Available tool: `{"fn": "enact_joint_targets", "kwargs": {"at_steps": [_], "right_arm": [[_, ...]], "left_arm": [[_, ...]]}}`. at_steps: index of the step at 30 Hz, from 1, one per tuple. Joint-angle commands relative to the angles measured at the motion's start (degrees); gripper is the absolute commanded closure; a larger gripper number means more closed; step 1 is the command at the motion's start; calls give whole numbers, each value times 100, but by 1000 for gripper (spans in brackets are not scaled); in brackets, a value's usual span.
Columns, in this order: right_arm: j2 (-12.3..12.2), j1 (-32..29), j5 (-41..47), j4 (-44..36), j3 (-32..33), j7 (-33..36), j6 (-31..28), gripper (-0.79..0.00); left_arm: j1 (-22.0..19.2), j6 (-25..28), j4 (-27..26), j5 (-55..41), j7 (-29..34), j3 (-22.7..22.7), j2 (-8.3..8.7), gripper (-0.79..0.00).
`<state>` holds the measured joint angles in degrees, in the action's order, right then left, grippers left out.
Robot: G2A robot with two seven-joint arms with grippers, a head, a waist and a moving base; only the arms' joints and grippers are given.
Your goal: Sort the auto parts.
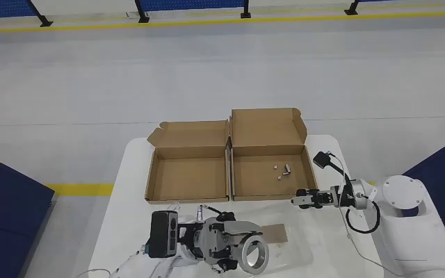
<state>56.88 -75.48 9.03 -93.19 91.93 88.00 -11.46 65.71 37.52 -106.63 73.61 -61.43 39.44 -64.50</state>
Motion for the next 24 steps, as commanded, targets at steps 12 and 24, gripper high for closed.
{"fn": "enact_joint_targets", "kwargs": {"at_steps": [12, 24], "right_arm": [[0, -1, 2, 0, 0, 0, 0, -785], [0, -1, 2, 0, 0, 0, 0, -785]], "left_arm": [[-121, 144, -377, -1111, -390, -109, -151, 0], [-107, 181, -373, -1324, -354, -109, -177, 0]]}}
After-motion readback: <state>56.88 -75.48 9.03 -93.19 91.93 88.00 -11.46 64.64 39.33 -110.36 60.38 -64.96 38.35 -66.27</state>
